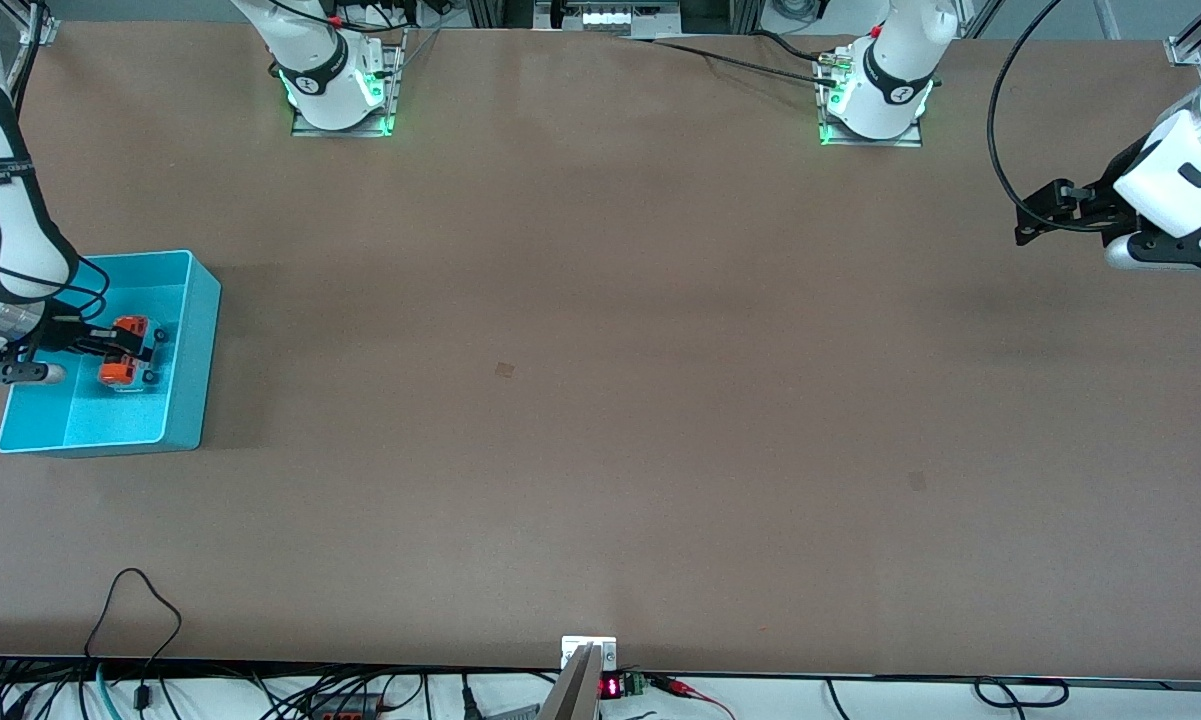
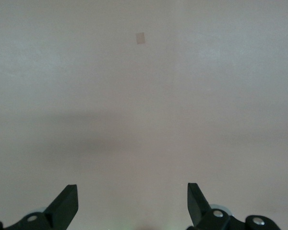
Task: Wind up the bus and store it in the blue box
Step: 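Lower the bus into the blue box with the right gripper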
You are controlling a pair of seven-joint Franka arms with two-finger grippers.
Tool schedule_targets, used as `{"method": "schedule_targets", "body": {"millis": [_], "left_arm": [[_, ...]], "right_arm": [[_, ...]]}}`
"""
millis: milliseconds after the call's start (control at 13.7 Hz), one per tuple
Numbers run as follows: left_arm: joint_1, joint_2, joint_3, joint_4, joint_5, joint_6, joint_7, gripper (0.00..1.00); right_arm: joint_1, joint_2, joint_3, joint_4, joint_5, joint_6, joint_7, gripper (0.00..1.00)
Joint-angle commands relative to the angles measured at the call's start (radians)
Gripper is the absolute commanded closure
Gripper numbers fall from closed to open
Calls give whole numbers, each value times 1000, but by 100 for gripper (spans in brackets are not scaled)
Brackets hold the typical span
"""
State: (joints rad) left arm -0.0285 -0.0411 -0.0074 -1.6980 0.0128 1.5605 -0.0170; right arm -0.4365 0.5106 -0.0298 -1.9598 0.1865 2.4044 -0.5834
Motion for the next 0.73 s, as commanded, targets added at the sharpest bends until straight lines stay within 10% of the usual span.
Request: {"method": "schedule_targets", "body": {"millis": [0,219,291,364,656], "left_arm": [[2,15,3,31,-7,-16,14,0],[2,17,3,31,-8,-16,14,0],[2,17,3,31,-10,-16,14,0],[2,17,3,31,-10,-16,14,0],[2,17,3,31,-8,-16,14,0]], "right_arm": [[4,46,-2,19,-51,64,20,92],[5,78,-2,18,-53,64,16,84],[4,78,-2,18,-51,64,16,56],[5,72,-2,19,-51,64,16,4],[18,-1,-2,24,-53,41,22,0]]}}
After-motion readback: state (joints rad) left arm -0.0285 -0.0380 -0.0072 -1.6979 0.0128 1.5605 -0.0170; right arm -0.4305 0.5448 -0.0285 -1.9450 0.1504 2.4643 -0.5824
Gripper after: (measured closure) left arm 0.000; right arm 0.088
